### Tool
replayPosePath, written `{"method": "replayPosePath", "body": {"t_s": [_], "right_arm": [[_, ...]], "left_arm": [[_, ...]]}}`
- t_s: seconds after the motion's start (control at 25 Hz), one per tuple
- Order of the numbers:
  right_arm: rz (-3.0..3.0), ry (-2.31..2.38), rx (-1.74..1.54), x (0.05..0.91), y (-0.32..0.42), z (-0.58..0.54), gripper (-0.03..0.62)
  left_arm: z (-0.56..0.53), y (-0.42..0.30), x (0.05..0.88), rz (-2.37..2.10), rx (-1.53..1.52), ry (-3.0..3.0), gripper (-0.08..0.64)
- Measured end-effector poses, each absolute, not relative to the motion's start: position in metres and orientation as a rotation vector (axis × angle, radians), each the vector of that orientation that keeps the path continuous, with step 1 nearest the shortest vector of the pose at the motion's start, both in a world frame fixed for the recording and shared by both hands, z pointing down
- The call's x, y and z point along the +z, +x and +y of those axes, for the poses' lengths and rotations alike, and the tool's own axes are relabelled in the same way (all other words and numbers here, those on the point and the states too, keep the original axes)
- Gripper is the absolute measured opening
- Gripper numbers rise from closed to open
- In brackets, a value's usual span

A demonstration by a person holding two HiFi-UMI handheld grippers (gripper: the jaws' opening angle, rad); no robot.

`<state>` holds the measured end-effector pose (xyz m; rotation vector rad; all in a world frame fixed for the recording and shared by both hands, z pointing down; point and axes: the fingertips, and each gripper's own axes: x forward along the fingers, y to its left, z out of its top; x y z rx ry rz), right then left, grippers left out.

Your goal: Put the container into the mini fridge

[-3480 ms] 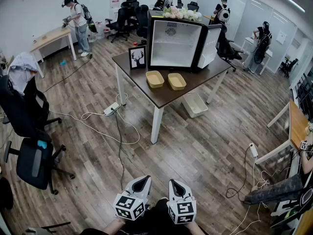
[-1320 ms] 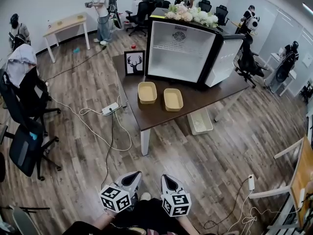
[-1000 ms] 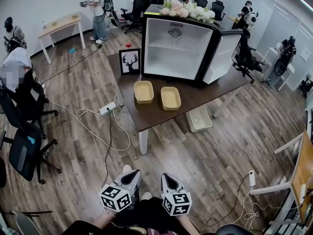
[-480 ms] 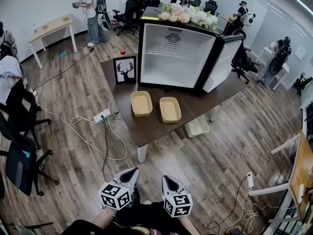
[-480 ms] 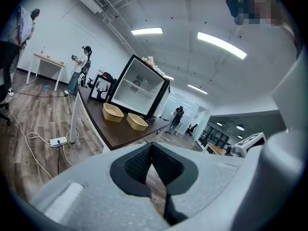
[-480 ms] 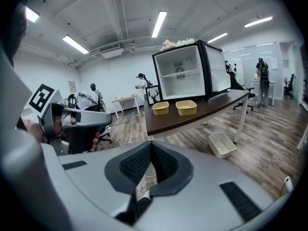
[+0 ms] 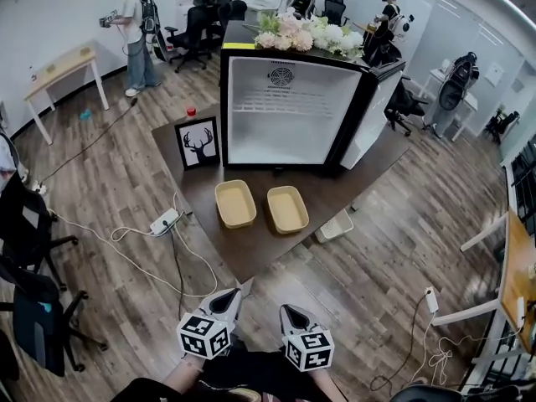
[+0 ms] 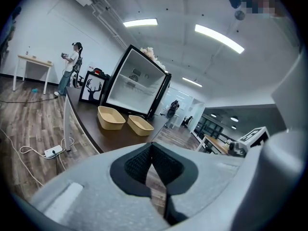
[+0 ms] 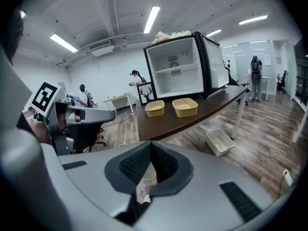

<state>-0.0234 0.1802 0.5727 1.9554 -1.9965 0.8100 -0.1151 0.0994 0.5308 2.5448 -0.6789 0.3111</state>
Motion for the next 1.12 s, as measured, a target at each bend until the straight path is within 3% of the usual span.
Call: {"method": "replayPosePath", "body": {"t_s": [0.56, 1.12], "right_arm": [[-1.839, 2.155, 0.959, 0.583, -0.007, 0.131, 0.008], [-1.869, 2.064, 0.866, 0.583, 0.030, 0.076, 0.011]], "left_arm": [[0.029, -0.110, 0.534, -0.508, 0.366, 2.632, 0.008], [-0.017, -0.089, 0.545, -0.650, 0.462, 2.667, 0.008]]}}
